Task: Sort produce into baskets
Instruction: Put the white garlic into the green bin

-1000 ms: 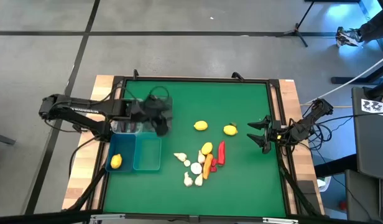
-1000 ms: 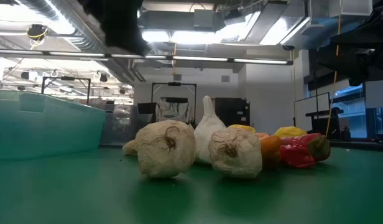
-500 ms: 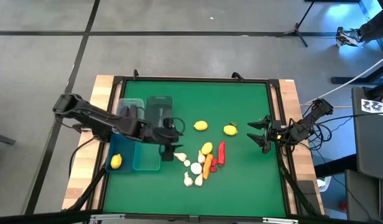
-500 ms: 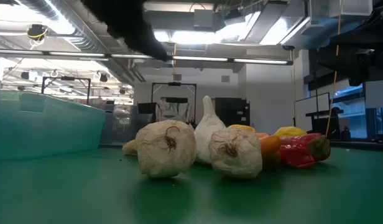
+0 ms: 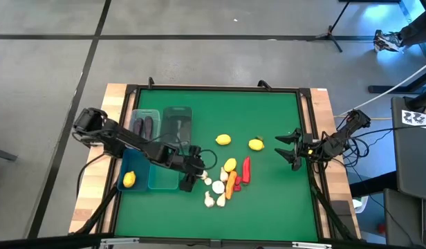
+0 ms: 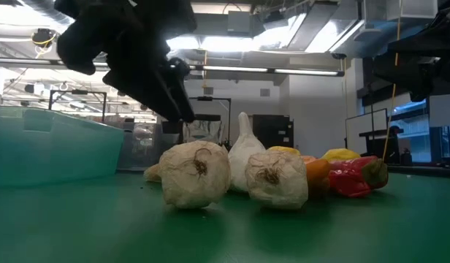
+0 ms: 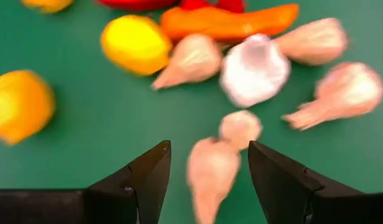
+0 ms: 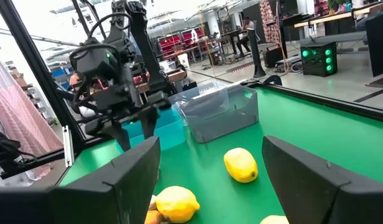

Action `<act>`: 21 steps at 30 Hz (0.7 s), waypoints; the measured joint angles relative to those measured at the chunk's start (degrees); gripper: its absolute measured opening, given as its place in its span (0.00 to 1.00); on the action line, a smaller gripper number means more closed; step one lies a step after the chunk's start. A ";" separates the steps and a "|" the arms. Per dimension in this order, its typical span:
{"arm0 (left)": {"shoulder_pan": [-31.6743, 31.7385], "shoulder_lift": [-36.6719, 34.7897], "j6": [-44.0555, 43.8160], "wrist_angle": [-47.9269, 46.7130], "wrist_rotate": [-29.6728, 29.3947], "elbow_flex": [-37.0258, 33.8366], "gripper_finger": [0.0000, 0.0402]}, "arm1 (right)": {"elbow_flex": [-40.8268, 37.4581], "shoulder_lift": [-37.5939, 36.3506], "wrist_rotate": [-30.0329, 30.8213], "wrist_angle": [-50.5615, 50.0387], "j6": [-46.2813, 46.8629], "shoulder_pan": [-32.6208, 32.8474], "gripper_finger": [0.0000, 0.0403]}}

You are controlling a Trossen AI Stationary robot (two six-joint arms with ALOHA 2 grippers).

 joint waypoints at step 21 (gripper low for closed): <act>2.10 4.86 4.01 1.59 4.72 0.00 0.52 | 0.02 0.00 0.02 -0.20 -0.02 0.00 0.70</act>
